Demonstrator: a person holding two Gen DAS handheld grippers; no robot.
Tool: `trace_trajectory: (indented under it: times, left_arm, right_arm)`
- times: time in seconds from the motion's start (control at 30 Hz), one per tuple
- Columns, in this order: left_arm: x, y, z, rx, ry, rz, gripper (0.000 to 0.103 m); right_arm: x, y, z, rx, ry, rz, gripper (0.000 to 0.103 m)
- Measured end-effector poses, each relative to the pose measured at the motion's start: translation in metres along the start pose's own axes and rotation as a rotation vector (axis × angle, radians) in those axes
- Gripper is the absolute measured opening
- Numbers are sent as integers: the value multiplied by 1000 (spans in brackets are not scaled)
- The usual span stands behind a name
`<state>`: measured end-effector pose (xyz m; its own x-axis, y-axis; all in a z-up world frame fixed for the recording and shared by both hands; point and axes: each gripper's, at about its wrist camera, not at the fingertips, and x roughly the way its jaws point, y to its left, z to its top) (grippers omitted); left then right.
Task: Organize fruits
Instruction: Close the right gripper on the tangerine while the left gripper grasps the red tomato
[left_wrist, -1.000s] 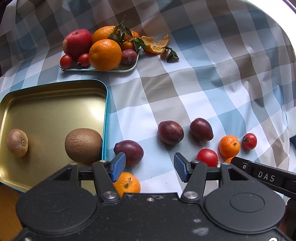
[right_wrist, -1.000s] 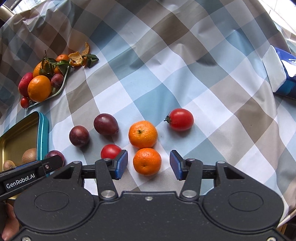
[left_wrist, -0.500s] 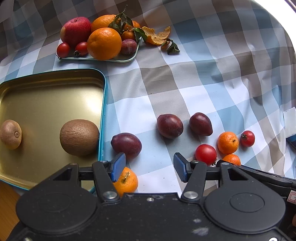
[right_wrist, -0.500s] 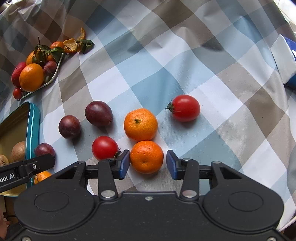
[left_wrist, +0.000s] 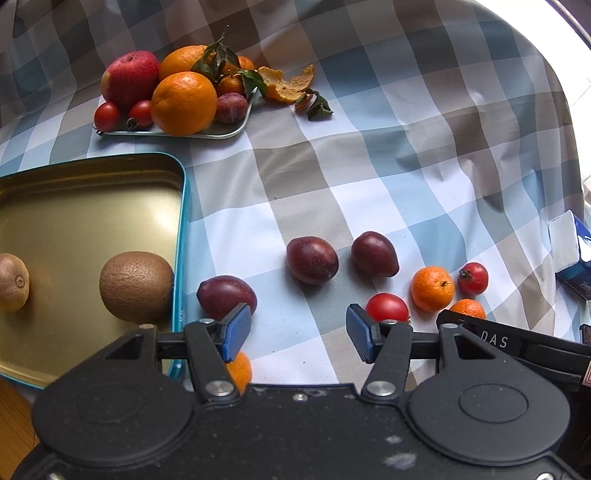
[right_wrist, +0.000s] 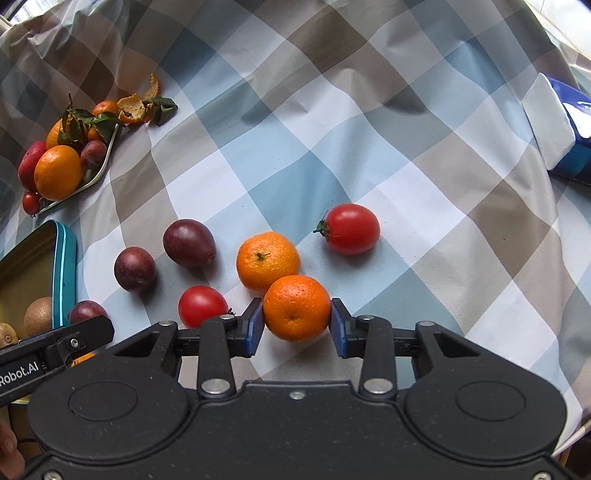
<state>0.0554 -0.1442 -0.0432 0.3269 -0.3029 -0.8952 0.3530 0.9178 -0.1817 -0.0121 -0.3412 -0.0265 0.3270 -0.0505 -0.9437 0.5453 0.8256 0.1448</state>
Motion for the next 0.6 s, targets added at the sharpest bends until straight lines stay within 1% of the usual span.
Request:
trace_trajectory:
  times: [0.17,0.4,0.43,0.53,0.6]
  left_arm:
    - [6,-20,-2,55,-20,-33,58]
    - [20,-50,-11,183,-27,-25,58]
    - [22,-54,-13,201,-25,-25,57]
    - [30,-59,-15,221,-22,-7,58]
    - [34,-62,-15,228,-14,-9,58]
  right_arm:
    - [-2,-9,4,27,-7,-37,47]
    - [0,-16,7,38,-4,-65,47]
    - [0,-17,8,38,-4,-67,47]
    - [2,-19,8,45,-6,-88,46]
    - [3,-21,8,51,-4,-87,46]
